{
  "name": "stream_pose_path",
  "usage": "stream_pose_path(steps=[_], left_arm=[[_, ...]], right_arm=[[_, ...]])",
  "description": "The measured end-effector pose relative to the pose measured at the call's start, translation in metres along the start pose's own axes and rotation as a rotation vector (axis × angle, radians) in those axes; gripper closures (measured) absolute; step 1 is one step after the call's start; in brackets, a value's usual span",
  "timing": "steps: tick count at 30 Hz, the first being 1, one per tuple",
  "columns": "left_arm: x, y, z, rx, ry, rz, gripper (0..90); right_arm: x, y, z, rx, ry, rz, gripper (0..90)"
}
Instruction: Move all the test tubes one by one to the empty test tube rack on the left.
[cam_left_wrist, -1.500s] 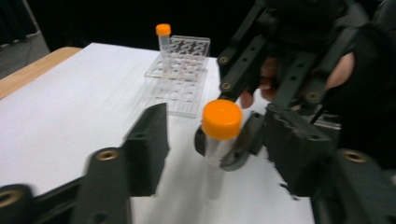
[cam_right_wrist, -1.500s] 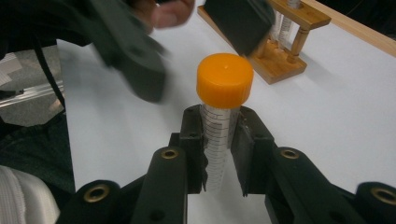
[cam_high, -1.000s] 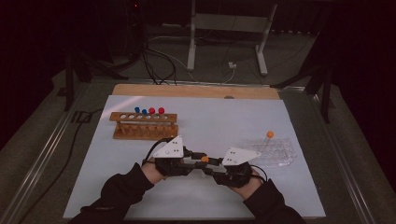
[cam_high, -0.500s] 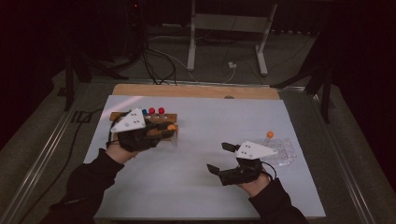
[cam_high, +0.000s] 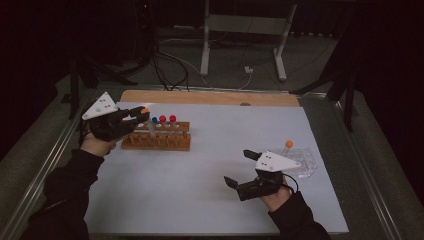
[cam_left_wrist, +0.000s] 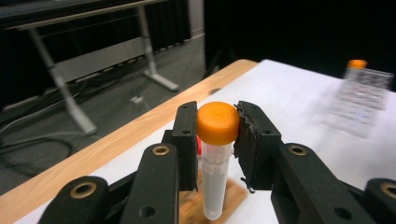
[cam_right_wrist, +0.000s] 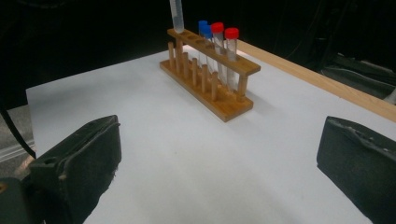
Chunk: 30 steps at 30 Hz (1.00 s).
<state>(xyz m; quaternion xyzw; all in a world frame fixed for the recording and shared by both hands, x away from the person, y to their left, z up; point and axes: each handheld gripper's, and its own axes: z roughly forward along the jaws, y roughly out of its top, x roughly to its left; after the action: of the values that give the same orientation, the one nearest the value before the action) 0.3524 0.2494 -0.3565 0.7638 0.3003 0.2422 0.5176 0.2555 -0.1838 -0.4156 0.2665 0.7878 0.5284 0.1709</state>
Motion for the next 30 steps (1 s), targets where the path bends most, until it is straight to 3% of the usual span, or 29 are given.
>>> stream_pose_path(steps=[6,11,17,21,30], left_arm=[[0.022,-0.009,0.001,0.000,0.094,-0.037,71.5],[0.035,-0.015,0.009,0.010,0.141,-0.055,71.6],[0.047,-0.025,0.022,0.025,0.165,-0.093,71.5],[0.049,-0.033,0.028,0.042,0.190,-0.092,71.5],[0.051,-0.056,0.042,0.078,0.190,-0.126,71.5]], right_arm=[[0.000,-0.001,0.001,0.011,-0.001,-0.005,0.0],[-0.001,-0.002,0.001,0.012,-0.001,-0.002,0.0],[-0.001,-0.002,0.001,0.008,0.001,0.003,0.0],[-0.002,-0.002,-0.001,0.007,0.001,0.006,0.0],[-0.002,-0.002,-0.001,0.008,0.002,0.006,0.0]])
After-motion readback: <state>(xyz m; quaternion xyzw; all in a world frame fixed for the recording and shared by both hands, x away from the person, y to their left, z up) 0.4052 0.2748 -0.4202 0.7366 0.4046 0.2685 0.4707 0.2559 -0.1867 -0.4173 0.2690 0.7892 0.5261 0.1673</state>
